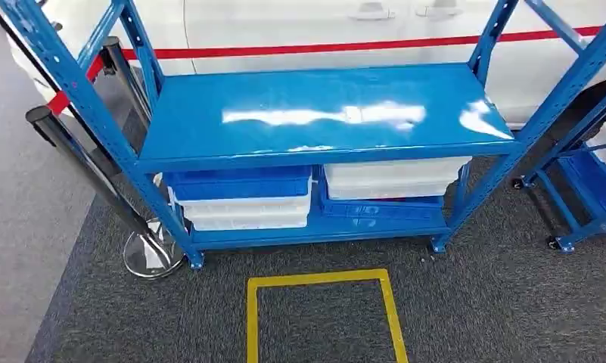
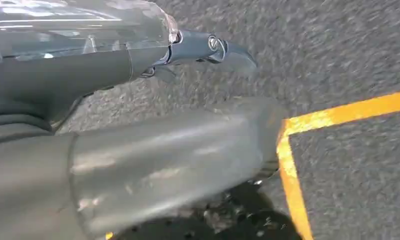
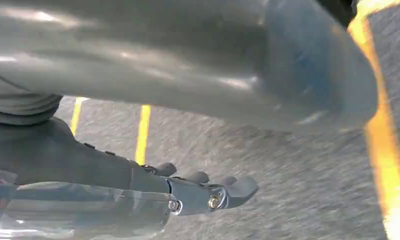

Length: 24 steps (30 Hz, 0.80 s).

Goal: Take the parts from the cabinet and place them on the table.

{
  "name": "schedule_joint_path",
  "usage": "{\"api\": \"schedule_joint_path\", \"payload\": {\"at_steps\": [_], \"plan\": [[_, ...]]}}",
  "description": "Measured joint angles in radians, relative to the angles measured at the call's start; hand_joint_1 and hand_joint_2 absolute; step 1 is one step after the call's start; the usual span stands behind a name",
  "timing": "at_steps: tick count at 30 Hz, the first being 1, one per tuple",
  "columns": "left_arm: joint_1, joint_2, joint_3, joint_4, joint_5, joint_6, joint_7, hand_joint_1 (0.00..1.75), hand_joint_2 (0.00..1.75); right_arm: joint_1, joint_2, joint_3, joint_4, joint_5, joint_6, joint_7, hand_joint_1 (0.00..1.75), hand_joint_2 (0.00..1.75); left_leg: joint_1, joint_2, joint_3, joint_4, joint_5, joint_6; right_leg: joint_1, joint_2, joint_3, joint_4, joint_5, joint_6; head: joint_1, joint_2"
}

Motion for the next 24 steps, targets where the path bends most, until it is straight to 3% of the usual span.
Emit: {"api": "schedule_joint_path", "payload": {"at_steps": [2, 3, 4, 5, 6, 7, 8, 9, 10, 11, 13, 15, 17, 18, 19, 20, 21, 22, 23, 24], "plan": [[-0.001, 0.0, 0.0, 0.0, 0.0, 0.0, 0.0, 0.0, 0.0, 0.0, 0.001, 0.0, 0.0, 0.0, 0.0, 0.0, 0.0, 0.0, 0.0, 0.0, 0.016, -0.001, -0.018, 0.003, -0.002, -0.001, -0.092, 0.107, -0.072, 0.003, -0.001, 0.0], [-0.001, 0.0, 0.0, 0.0, 0.0, 0.0, 0.001, 0.0, 0.0, 0.003, 0.001, 0.0, 0.0, 0.0, 0.0, 0.0, 0.0, 0.0, 0.0, -0.002, 0.028, -0.001, -0.029, 0.003, -0.002, -0.001, -0.128, 0.13, -0.107, 0.006, 0.001, 0.0], [0.002, 0.0, 0.0, 0.0, 0.0, 0.0, 0.003, 0.0, 0.0, 0.005, 0.001, 0.0, 0.0, 0.0, 0.0, 0.0, 0.0, 0.0, 0.0, -0.004, 0.041, -0.001, -0.039, 0.002, -0.002, -0.001, -0.147, 0.126, -0.113, 0.01, 0.001, 0.0], [0.004, 0.0, 0.0, 0.0, 0.0, 0.0, 0.003, 0.0, 0.0, 0.009, 0.001, 0.0, 0.0, 0.0, 0.0, 0.0, 0.0, 0.0, 0.001, -0.007, 0.061, -0.001, -0.054, -0.001, -0.002, -0.002, -0.153, 0.087, -0.097, 0.01, 0.002, 0.0], [0.006, 0.0, 0.0, 0.0, 0.0, 0.0, 0.004, 0.0, 0.0, 0.012, 0.001, 0.0, 0.0, 0.0, 0.0, 0.001, 0.0, 0.0, 0.001, -0.009, 0.08, -0.001, -0.068, -0.005, -0.002, -0.002, -0.146, 0.026, -0.057, 0.004, 0.002, 0.0], [0.007, -0.001, 0.0, 0.0, 0.0, 0.0, 0.004, 0.0, 0.0, 0.013, 0.0, 0.0, 0.0, 0.0, 0.0, 0.0, 0.0, 0.0, 0.002, -0.009, 0.098, -0.001, -0.082, -0.008, -0.002, -0.002, -0.137, -0.044, 0.007, 0.002, 0.001, 0.0], [0.009, -0.002, 0.0, 0.0, 0.0, 0.0, 0.004, 0.0, 0.0, 0.018, 0.0, 0.0, 0.0, 0.0, 0.0, 0.001, 0.0, 0.0, 0.001, -0.007, 0.103, -0.002, -0.095, -0.013, -0.002, -0.004, -0.133, -0.11, 0.098, 0.003, 0.003, 0.0], [0.005, -0.002, 0.001, 0.0, 0.0, 0.0, 0.005, 0.0, 0.0, 0.021, 0.001, 0.0, 0.0, 0.0, 0.002, 0.001, 0.0, 1.75, -0.002, -0.009, 0.121, 0.009, -0.109, -0.019, 0.004, -0.005, -0.143, -0.121, 0.12, -0.001, 0.002, 0.0], [0.002, -0.002, 0.001, 0.0, 0.0, 0.0, 0.005, 0.0, 0.0, 0.019, 0.001, 0.0, 0.0, 0.0, 0.003, 0.001, 0.0, 1.75, -0.003, -0.01, 0.115, 0.002, -0.118, -0.028, 0.009, -0.005, -0.137, -0.121, 0.101, -0.012, 0.003, 0.0], [0.002, -0.002, 0.001, 0.0, 0.0, 0.0, 0.006, 0.0, 0.0, 0.016, 0.002, 0.0, 0.0, 0.0, 0.003, 0.002, 0.0, 1.75, -0.002, -0.009, 0.127, -0.007, -0.123, -0.034, 0.006, -0.003, -0.133, -0.123, 0.11, -0.02, 0.001, 0.0], [0.002, -0.002, 0.002, 0.0, 0.0, 0.0, 0.006, 0.0, 0.0, 0.019, 0.003, 0.0, 0.0, 0.0, 0.003, 0.002, 0.0, 1.75, -0.003, -0.01, 0.135, 0.013, -0.112, -0.039, 0.006, -0.003, -0.112, -0.134, 0.099, -0.031, 0.001, 0.0], [-0.002, -0.003, 0.002, 0.0, 0.0, 0.0, 0.007, 0.0, 0.0, 0.019, 0.005, 0.0, 0.0, 0.002, 0.004, 0.003, 0.0, 1.75, 0.001, -0.002, 0.07, 0.139, -0.092, -0.052, 0.002, -0.004, -0.074, -0.149, 0.083, -0.045, -0.001, 0.0], [-0.001, -0.003, 0.003, 0.0, 0.0, 0.0, 0.008, 0.0, 0.0, 0.016, 0.005, 0.0, 0.0, 0.002, 0.004, 0.005, 0.0, 1.75, 0.005, -0.001, -0.027, 0.262, -0.141, -0.06, 0.002, -0.003, -0.051, -0.154, 0.064, -0.05, -0.003, 0.0], [-0.001, -0.003, 0.004, 0.0, 0.0, 0.0, 0.008, 0.0, 0.0, 0.016, 0.005, 0.0, 0.0, 0.003, 0.004, 0.005, 0.0, 1.75, 0.005, 0.0, -0.071, 0.302, -0.192, -0.062, 0.002, -0.001, -0.035, -0.156, 0.051, -0.05, -0.003, 0.0], [0.001, -0.003, 0.005, 0.0, 0.0, 0.0, 0.008, 0.0, 0.0, 0.016, 0.005, 0.0, 0.0, 0.003, 0.004, 0.005, 0.0, 1.75, 0.005, 0.0, -0.101, 0.313, -0.225, -0.063, 0.002, 0.0, -0.018, -0.156, 0.041, -0.049, -0.004, 0.0], [0.001, -0.003, 0.005, 0.0, 0.0, 0.0, 0.008, 0.0, 0.0, 0.017, 0.005, 0.0, 0.0, 0.003, 0.003, 0.005, 0.0, 1.75, 0.005, 0.0, -0.115, 0.296, -0.232, -0.061, 0.002, 0.003, 0.0, -0.155, 0.027, -0.047, -0.004, 0.0], [0.003, -0.003, 0.005, 0.0, -0.001, 0.001, 0.008, 0.0, 0.0, 0.017, 0.005, 0.0, 0.0, 0.003, 0.004, 0.005, 0.0, 1.75, 0.004, 0.0, -0.115, 0.252, -0.213, -0.058, 0.002, 0.004, 0.021, -0.156, 0.013, -0.046, -0.004, 0.0], [0.003, -0.003, 0.005, 0.0, -0.001, 0.002, 0.008, 0.0, 0.0, 0.017, 0.006, 0.0, 0.0, 0.003, 0.004, 0.005, 0.0, 1.75, 0.004, 0.0, -0.109, 0.193, -0.167, -0.053, 0.003, 0.004, 0.041, -0.156, -0.001, -0.045, -0.004, 0.0], [0.003, -0.003, 0.005, 0.0, -0.001, 0.003, 0.008, 0.0, 0.0, 0.018, 0.006, 0.0, 0.0, 0.003, 0.004, 0.007, 0.0, 1.75, 0.001, 0.0, -0.105, 0.123, -0.076, -0.043, 0.004, 0.002, 0.057, -0.157, -0.015, -0.043, -0.004, 0.0], [0.006, -0.003, 0.006, 0.0, -0.001, 0.003, 0.008, 0.0, 0.0, 0.024, 0.008, -0.001, 0.001, 0.003, 0.004, 0.01, 0.0, 1.75, -0.003, 0.001, -0.118, 0.065, 0.041, -0.033, 0.004, 0.002, 0.06, -0.153, -0.026, -0.04, -0.006, 0.0]]}}
